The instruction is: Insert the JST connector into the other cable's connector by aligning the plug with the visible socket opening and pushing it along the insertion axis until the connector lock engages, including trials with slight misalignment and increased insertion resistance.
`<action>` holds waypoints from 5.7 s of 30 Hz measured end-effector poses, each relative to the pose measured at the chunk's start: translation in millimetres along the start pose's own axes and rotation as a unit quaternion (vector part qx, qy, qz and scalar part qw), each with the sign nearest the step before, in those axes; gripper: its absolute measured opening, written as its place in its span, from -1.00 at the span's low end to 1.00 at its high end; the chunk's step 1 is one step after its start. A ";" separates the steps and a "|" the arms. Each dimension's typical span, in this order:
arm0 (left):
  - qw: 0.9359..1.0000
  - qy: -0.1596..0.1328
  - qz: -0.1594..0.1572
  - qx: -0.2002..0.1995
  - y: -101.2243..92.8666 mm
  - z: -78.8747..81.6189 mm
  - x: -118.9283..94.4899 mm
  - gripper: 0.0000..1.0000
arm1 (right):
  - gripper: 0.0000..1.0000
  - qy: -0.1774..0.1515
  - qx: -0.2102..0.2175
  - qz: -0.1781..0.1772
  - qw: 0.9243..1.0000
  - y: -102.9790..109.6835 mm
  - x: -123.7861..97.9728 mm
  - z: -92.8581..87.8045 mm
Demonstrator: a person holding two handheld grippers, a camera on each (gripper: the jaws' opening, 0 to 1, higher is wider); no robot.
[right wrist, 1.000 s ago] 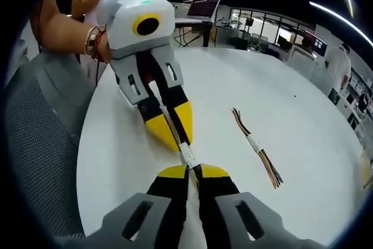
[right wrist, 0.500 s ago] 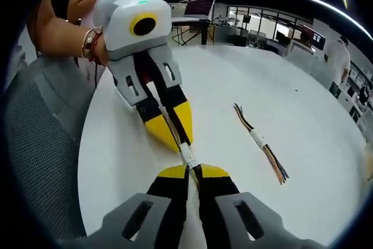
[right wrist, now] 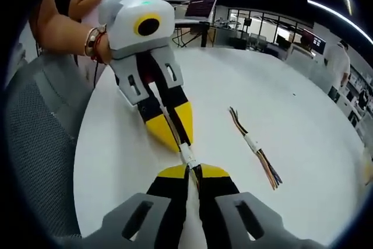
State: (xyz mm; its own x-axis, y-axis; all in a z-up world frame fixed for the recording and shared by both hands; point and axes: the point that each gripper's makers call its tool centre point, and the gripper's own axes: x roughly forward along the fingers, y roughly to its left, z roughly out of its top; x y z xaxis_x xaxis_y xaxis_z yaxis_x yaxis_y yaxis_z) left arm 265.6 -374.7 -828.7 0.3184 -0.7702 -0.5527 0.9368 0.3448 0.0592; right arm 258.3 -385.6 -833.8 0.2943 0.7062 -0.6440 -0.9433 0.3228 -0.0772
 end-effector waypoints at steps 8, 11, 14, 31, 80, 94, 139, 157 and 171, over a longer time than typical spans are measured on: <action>1.000 0.005 -0.006 0.013 21.0 7.4 12.2 -0.99 | -0.93 -0.005 0.004 -0.014 1.000 -25.4 2.8 0.7; 1.000 0.007 -0.007 0.018 27.1 9.3 16.7 -0.99 | -0.93 -0.006 0.003 -0.017 1.000 -33.2 3.8 -0.2; 1.000 0.008 -0.007 0.017 33.4 9.5 20.8 -0.99 | -0.93 -0.007 0.006 -0.020 1.000 -40.9 6.2 -1.1; 1.000 0.021 -0.005 -0.002 45.9 -2.7 29.2 -0.99 | -0.92 -0.006 0.012 -0.017 1.000 -49.6 20.6 -7.8; 0.998 -0.027 0.027 -0.053 55.4 16.7 6.0 -0.72 | -0.71 -0.022 0.043 -0.044 0.998 -62.0 1.7 0.6; 0.989 -0.106 0.067 -0.084 44.6 53.2 -53.3 -0.45 | -0.56 -0.099 0.093 -0.076 0.988 -58.0 -51.5 27.5; 0.931 -0.164 0.274 -0.177 -40.7 -17.2 -260.1 -0.29 | -0.16 -0.161 0.175 -0.203 0.950 48.5 -166.4 4.3; 0.920 -0.139 0.223 -0.290 -67.1 -66.0 -236.5 -0.20 | -0.03 -0.128 0.229 -0.203 0.943 65.8 -159.7 -25.2; 0.918 -0.130 0.196 -0.321 -74.5 -71.2 -228.3 -0.12 | -0.09 -0.112 0.288 -0.196 0.931 67.8 -157.2 -39.2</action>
State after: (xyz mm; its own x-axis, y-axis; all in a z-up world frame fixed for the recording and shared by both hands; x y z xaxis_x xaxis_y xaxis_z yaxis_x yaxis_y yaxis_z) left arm 112.8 -186.4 -766.2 0.7147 -0.5926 -0.3715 0.4914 0.8034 -0.3363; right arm 142.1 -499.4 -767.6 0.6837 0.5567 -0.4718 -0.5376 0.8215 0.1902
